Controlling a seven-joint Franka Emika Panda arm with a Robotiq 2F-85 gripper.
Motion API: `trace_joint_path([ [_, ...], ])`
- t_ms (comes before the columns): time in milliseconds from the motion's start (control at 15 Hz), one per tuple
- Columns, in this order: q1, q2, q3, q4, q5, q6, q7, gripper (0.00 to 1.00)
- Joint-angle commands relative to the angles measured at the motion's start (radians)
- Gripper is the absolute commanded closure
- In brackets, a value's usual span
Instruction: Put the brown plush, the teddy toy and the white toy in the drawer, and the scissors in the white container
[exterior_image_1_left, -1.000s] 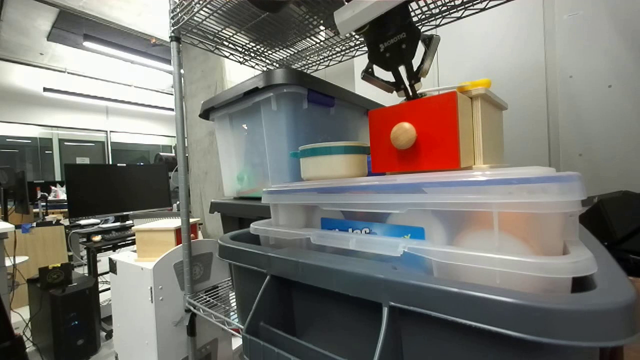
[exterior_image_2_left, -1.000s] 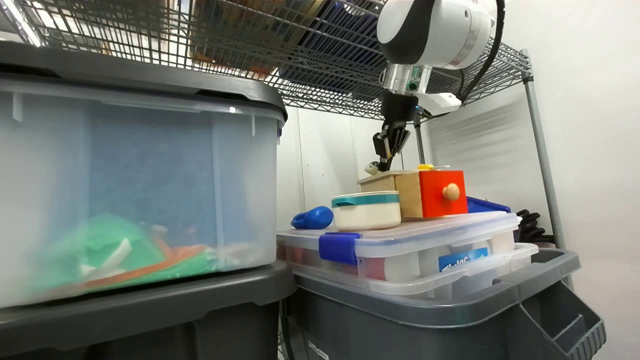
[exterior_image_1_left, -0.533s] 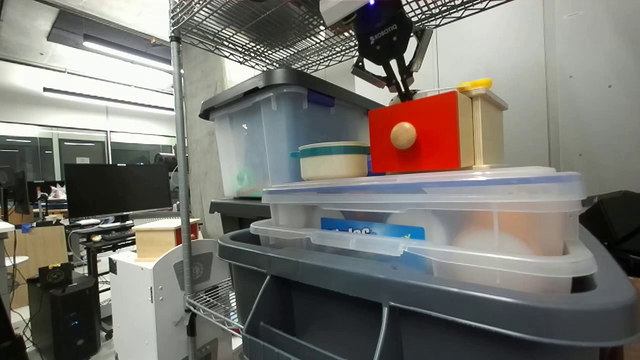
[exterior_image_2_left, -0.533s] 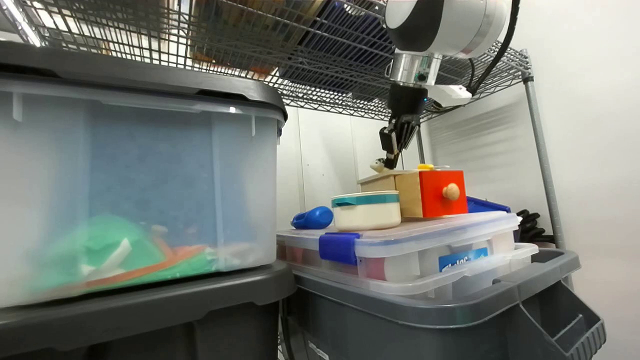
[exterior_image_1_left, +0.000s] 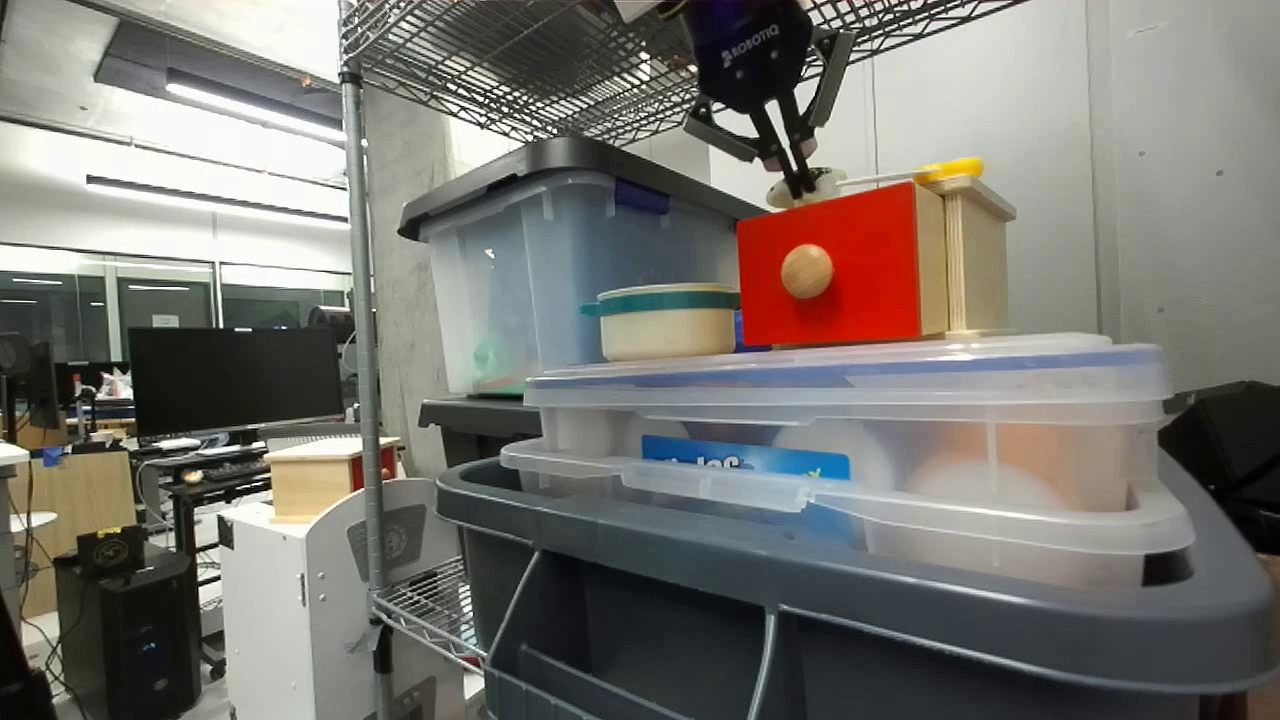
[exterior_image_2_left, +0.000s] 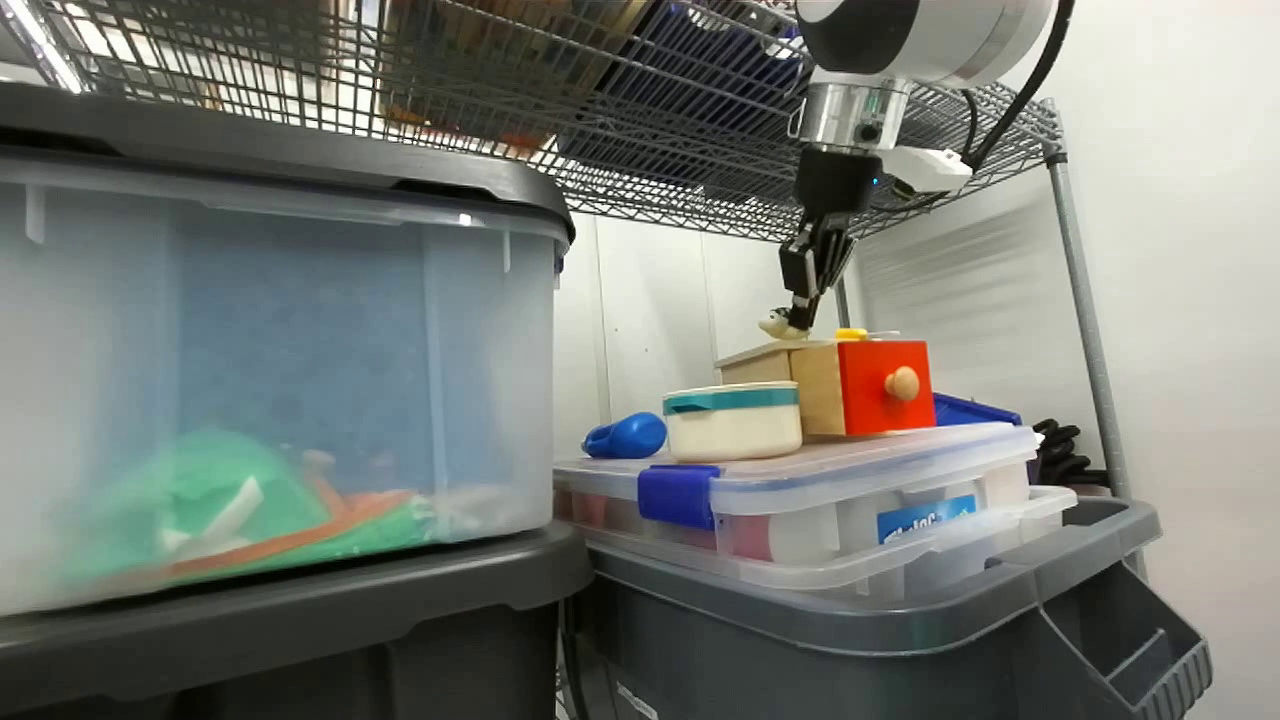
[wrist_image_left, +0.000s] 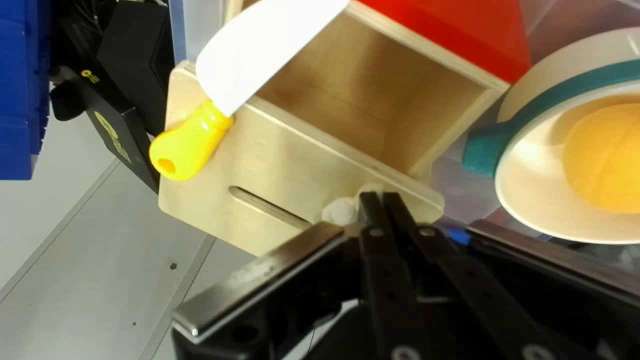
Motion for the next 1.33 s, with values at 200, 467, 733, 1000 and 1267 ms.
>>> trace_joint_path([
  [200, 0.012, -0.058, -0.014, -0.016, -0.111, -0.154, 0.113, 0.99],
  [467, 0.018, -0.070, -0.012, -0.016, -0.123, -0.197, 0.129, 0.99],
  [733, 0.024, -0.079, -0.011, -0.016, -0.130, -0.221, 0.139, 0.99],
  [1000, 0.025, -0.093, -0.011, -0.019, -0.138, -0.231, 0.146, 0.99],
  [1267, 0.024, -0.113, -0.011, -0.027, -0.149, -0.247, 0.154, 0.99],
])
